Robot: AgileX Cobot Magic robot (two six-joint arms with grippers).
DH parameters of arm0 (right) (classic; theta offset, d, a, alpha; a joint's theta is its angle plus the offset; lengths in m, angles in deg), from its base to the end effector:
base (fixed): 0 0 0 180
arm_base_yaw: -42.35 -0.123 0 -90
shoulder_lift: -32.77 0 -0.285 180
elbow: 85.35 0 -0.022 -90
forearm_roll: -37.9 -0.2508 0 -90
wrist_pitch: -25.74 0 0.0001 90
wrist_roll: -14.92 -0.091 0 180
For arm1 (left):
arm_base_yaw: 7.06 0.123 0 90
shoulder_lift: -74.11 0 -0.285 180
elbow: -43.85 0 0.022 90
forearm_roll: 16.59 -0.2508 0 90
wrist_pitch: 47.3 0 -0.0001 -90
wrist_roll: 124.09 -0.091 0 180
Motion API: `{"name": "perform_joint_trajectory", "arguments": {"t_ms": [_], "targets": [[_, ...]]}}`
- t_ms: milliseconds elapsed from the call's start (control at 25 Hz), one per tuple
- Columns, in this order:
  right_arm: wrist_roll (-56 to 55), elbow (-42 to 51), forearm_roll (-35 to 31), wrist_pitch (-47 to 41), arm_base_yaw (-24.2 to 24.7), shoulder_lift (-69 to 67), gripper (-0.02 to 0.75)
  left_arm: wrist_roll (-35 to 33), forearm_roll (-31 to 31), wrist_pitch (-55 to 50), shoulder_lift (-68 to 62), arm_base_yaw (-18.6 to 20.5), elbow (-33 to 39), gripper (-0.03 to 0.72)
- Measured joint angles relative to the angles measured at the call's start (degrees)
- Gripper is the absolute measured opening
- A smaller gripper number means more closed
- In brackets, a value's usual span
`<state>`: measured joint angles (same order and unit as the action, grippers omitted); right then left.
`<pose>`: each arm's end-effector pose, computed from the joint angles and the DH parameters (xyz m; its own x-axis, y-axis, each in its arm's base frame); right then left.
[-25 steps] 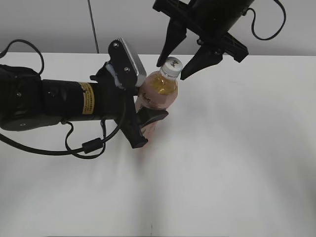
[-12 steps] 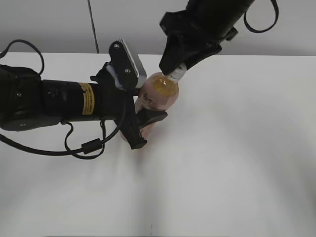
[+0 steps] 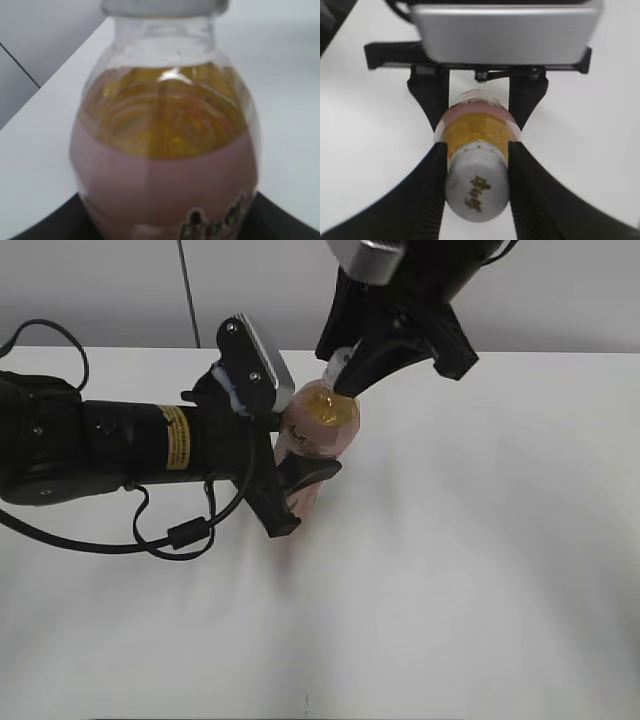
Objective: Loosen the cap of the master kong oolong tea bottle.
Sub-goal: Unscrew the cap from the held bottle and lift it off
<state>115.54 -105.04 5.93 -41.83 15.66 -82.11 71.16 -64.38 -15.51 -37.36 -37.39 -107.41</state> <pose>0.3371 0.2193 0.3065 0.5056 -0.7207 -0.4743 -0.8609 -0.3856 -0.3318 0.2893 -0.2103 0.1707 0.0036 0.4969 -0.8678 0.8618 0.4386 0.2547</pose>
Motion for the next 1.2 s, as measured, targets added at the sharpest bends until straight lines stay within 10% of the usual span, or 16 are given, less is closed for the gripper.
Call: {"name": "perform_joint_trajectory", "arguments": {"t_ms": [360, 1200], "targets": [[36.8, -0.1, 5.5, 0.2, -0.7, 0.2, 0.281, 0.0, 0.5, -0.3, -0.1, 0.0, 0.1, 0.389], [32.0, 0.0, 5.2, 1.5, -0.7, 4.5, 0.274, 0.4, 2.8, 5.4, 0.1, 0.0, 0.0, 0.389]]}}
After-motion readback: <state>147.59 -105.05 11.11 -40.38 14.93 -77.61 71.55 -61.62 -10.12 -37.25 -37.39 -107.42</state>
